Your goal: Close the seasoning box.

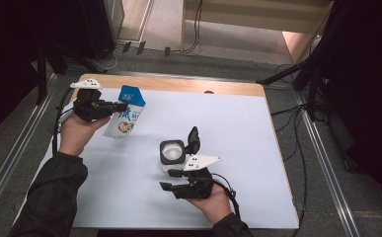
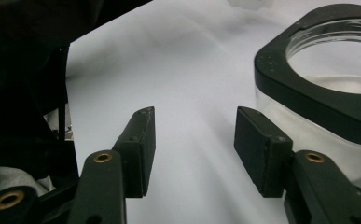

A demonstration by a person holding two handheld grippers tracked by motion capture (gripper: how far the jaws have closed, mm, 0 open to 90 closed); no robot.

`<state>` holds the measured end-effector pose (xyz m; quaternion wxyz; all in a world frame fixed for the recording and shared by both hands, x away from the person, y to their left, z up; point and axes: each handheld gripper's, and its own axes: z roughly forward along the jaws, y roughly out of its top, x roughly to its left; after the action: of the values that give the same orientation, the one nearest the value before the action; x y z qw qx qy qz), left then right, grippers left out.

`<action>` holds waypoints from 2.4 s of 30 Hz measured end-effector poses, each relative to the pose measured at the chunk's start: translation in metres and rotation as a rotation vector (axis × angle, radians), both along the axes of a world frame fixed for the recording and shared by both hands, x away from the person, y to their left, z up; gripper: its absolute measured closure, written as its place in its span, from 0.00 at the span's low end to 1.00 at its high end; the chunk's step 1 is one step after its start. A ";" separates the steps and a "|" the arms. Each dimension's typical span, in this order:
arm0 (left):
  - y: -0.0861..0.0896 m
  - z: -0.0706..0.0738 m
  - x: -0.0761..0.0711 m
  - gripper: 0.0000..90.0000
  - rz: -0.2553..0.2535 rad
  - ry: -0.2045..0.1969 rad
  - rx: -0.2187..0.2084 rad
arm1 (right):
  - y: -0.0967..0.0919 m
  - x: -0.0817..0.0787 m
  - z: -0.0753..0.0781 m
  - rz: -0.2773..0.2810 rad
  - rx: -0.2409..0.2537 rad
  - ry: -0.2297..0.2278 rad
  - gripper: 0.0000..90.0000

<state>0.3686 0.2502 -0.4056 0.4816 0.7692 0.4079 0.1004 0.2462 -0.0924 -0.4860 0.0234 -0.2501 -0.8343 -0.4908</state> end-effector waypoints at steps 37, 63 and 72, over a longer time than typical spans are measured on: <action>0.043 -0.026 -0.045 0.87 0.030 0.034 0.047 | -0.056 0.022 0.012 -0.062 -0.048 -0.016 0.55; 0.042 -0.032 -0.054 0.41 0.030 0.003 0.067 | -0.075 0.038 0.016 -0.120 -0.047 0.058 0.97; 0.043 -0.039 -0.062 0.41 0.032 0.016 0.084 | -0.080 0.056 0.025 -0.209 -0.020 0.022 1.00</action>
<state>0.3069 0.2929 -0.4450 0.4441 0.7829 0.4191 0.1189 0.3020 -0.1721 -0.4608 -0.0213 -0.3414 -0.8081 -0.4796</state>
